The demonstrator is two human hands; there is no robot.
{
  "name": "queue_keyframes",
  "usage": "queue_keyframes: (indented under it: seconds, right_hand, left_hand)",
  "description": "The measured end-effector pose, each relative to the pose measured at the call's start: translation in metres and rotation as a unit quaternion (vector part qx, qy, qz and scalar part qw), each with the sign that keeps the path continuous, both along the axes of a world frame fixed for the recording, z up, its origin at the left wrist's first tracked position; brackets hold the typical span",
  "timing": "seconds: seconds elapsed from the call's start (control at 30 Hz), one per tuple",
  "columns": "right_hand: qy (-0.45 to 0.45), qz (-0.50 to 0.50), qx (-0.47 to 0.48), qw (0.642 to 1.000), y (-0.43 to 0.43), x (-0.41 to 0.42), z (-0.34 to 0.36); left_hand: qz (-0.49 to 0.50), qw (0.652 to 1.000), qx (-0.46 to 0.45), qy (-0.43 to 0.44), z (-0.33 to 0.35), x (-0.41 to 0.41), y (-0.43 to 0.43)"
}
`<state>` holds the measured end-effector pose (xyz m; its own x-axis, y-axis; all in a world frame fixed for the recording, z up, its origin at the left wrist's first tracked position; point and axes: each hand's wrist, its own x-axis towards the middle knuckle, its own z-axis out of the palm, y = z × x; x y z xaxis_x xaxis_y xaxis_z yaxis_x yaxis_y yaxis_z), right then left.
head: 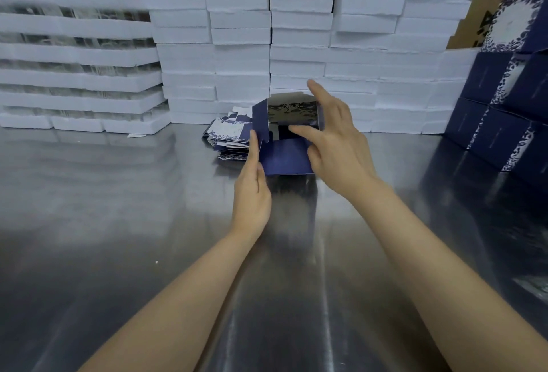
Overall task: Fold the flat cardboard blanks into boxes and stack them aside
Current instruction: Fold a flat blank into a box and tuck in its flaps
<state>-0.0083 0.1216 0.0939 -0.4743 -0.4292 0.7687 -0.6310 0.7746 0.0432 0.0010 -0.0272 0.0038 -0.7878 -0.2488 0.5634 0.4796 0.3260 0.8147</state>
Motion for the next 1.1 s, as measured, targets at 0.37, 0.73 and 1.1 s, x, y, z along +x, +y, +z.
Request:
queue_keyframes:
  seconds: [0.37,0.73,1.1]
  right_hand:
    - [-0.292,0.058,-0.305,0.905,0.012,0.004,0.038]
    - [-0.342,0.205,-0.417,0.816,0.023,-0.018,0.013]
    - [-0.225,0.115,-0.222,0.942,0.012,-0.014,-0.002]
  left_hand:
    - [-0.022,0.982,-0.183,0.041,-0.001,0.0,-0.008]
    - [-0.06,0.97,-0.235,0.017,-0.002,0.002,-0.007]
    - [-0.058,0.955,-0.289,0.035,-0.003,-0.003,-0.011]
